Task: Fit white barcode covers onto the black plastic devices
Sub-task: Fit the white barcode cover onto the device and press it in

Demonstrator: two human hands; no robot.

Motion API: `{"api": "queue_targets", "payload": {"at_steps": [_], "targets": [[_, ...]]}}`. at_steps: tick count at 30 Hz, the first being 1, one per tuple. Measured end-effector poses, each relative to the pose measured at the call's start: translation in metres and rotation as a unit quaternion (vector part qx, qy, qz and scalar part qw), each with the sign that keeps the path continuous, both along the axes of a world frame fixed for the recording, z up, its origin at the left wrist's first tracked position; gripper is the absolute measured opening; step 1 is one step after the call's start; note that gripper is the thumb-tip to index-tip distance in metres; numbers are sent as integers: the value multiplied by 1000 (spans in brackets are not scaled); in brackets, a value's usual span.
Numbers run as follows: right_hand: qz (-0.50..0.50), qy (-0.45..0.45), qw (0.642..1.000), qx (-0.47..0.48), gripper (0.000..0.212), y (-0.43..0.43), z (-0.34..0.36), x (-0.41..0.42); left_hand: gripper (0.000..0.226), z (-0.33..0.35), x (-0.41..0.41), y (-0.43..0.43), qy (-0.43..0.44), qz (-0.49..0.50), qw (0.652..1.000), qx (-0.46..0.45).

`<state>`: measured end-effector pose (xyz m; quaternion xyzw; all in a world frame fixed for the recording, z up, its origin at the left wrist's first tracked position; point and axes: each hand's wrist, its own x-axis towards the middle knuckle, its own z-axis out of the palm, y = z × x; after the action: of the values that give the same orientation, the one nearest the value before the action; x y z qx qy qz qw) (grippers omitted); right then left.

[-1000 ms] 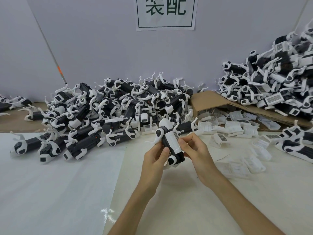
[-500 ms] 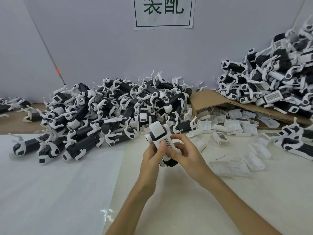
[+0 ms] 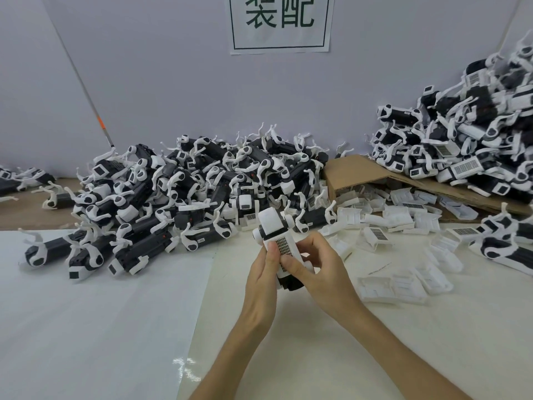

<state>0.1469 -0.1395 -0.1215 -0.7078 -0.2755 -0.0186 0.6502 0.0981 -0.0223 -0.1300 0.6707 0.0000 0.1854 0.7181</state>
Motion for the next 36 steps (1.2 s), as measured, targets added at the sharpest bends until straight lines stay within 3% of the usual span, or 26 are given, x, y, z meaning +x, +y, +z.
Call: {"api": "queue_targets", "payload": {"at_steps": [6,11,21,31,36], "targets": [[75,52,996,8,28,4,-3,-2,60,0,3,-3,-15,10,1000,16],[105,61,991,49,42,-2,5,-2,57,1,3,0,1,-31,999,24],[99,72,989,85,34,-2,7,0,45,7,-3,-4,-22,-12,1000,12],[143,90,985,40,32,-8,8,9,38,10,-2,3,4,-51,997,65],[120,53,991,31,29,-7,6,6,35,8,-2,3,-5,-54,996,71]]}}
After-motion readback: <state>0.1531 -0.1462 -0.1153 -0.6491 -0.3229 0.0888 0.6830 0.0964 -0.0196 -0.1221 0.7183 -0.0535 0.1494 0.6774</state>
